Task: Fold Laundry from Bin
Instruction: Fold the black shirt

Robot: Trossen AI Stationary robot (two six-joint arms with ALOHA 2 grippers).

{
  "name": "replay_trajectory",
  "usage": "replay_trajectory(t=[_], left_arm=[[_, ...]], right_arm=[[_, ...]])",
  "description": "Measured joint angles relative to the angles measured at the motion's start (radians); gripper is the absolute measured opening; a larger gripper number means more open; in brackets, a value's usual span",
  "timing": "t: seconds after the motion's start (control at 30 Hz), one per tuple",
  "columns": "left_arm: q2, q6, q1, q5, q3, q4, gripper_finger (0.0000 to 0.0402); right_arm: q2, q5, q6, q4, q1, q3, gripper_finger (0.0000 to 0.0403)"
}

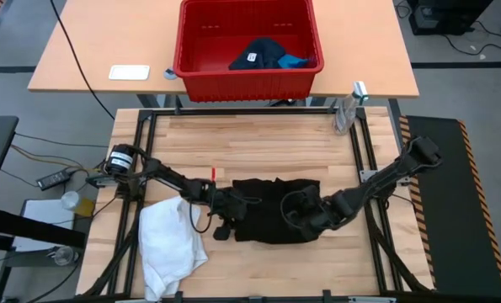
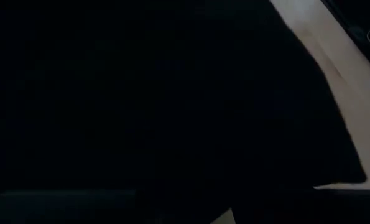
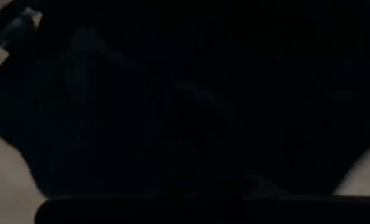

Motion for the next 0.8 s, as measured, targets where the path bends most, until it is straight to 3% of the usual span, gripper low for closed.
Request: replay_trajectory(t=[0.13, 0.23, 0.53, 0.67, 0.8], left_arm=[[0.0, -0.033, -0.009, -0.026, 0.0, 0.004, 0.0116], [0.0, -0.058, -0.011, -0.031, 0.0, 0.006, 0.0116], [-0.001, -0.07, -0.031, -0.053, 0.0, 0.013, 0.0116], [-0.001, -0.071, -0.032, -0.07, 0.0, 0.031, 0.0116], [-0.001, -0.082, -0.032, -0.078, 0.0, 0.042, 0.0116]], right_arm=[[0.028, 0.017, -0.015, 0.084, -0.037, -0.049, 0.0019], [0.019, 0.08, -0.015, 0.065, -0.06, -0.054, 0.0019], [0.021, 0.115, -0.153, -0.016, -0.163, -0.064, 0.0034], [0.023, 0.129, -0.266, 0.135, -0.217, -0.133, 0.0036], [0.024, 0.078, -0.399, 0.354, -0.276, -0.197, 0.0035]])
